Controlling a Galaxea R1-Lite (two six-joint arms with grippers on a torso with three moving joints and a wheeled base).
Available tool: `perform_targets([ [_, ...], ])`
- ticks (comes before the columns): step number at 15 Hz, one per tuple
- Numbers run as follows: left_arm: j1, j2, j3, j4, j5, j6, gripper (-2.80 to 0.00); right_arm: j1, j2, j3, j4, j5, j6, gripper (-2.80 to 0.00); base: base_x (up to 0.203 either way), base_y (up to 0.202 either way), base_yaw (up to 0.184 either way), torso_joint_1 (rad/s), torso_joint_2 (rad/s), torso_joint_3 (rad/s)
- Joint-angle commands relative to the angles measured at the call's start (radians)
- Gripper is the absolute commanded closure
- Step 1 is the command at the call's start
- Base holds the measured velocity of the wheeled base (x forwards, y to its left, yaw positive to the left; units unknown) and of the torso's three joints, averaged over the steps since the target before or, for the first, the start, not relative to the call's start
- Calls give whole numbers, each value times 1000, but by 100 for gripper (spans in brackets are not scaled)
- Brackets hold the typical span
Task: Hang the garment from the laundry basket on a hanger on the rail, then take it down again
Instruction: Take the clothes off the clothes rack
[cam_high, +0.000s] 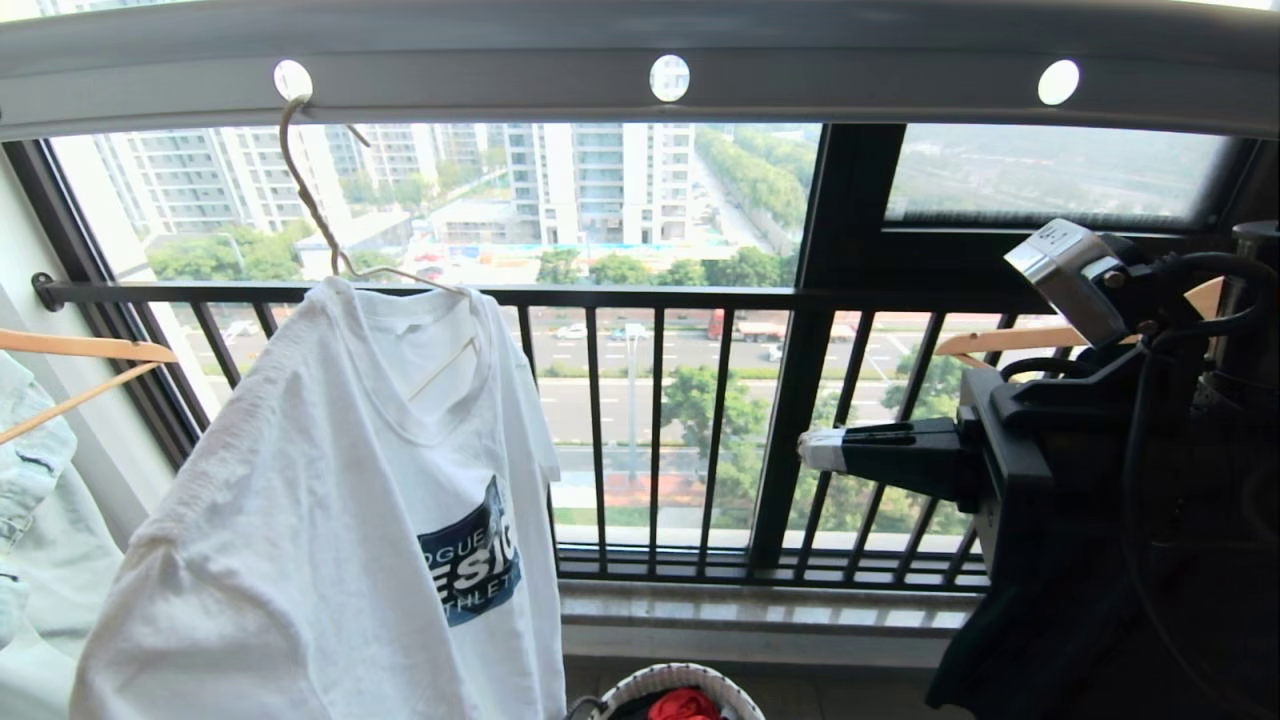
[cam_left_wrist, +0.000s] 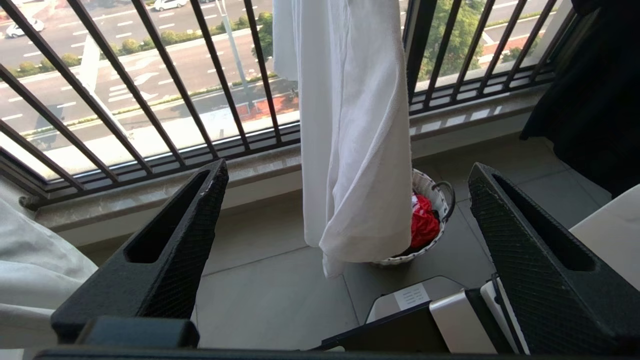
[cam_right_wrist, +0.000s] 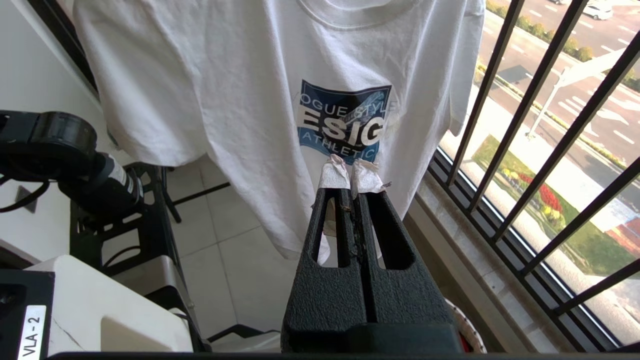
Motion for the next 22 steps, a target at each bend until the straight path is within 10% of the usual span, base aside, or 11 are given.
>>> perform_targets([
  [1,44,12,-21,22,4,1,-280,0,28,20,-20,-10,0,0,0,0,0,0,0,0],
  [5,117,83,-179,222,3,12,-280,-11,41,12,-32,-12,0,0,0,0,0,0,0,0],
  [16,189,264,-183,248,-8,106,-280,-2,110,22,-33,-11,-2,0,0,0,0,0,0,0],
  [22,151,333,-151,216,-189,147,-280,-4,120,16,-33,-11,0,0,0,0,0,0,0,0],
])
